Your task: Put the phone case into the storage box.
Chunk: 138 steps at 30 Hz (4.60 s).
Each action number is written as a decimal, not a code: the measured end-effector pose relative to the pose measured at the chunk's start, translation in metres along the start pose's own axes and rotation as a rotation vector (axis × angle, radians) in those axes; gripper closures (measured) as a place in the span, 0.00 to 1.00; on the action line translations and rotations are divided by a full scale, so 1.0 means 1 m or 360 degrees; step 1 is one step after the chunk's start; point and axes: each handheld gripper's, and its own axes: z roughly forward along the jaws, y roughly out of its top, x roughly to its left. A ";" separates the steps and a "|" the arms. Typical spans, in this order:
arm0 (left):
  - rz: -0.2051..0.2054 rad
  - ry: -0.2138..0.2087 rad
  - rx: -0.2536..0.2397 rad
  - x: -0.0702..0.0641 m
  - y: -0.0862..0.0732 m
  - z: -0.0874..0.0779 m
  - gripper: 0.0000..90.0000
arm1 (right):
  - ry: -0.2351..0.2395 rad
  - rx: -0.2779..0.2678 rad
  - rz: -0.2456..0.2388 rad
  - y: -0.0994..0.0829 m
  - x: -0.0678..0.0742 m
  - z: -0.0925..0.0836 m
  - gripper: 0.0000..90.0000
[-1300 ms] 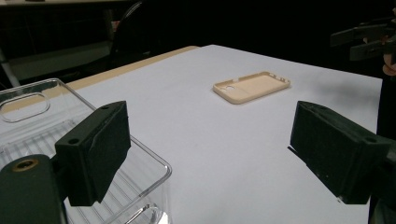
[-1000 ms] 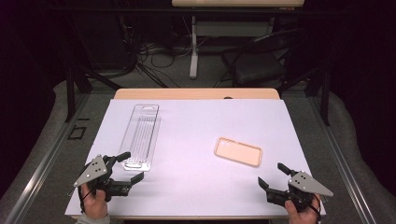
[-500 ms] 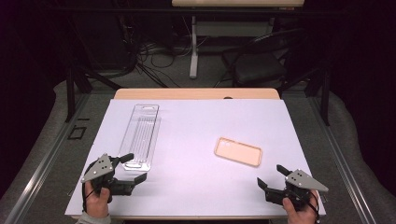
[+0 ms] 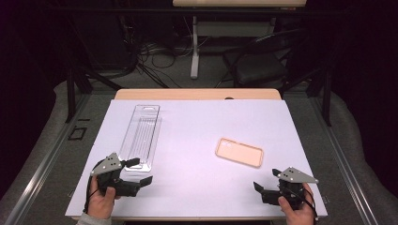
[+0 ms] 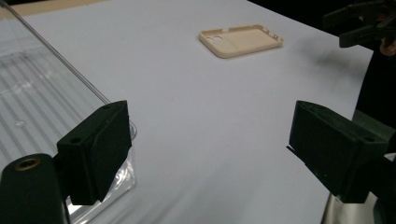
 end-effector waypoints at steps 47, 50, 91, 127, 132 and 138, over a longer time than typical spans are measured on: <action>-0.0284 0.0123 0.0237 0.058 0.081 0.017 0.14 | 0.0128 0.0304 0.0063 0.090 -0.031 0.034 0.09; -0.0276 0.0137 0.0233 0.062 0.088 0.022 0.15 | 0.0118 0.0334 0.0052 0.097 -0.034 0.039 0.09; -0.0261 0.0258 0.0281 0.102 0.119 0.052 0.16 | 0.0045 0.0495 -0.0025 0.166 -0.064 0.093 0.25; -0.0224 0.0244 0.0291 0.090 0.119 0.052 0.17 | 0.0112 0.0861 -0.0642 0.177 -0.060 0.137 0.51; -0.0213 0.0244 0.0299 0.090 0.119 0.052 0.17 | 0.0120 0.0905 -0.0724 0.176 -0.057 0.142 0.55; -0.0218 0.0245 0.0302 0.089 0.119 0.053 0.17 | 0.0172 0.0992 -0.0757 0.171 -0.057 0.151 0.58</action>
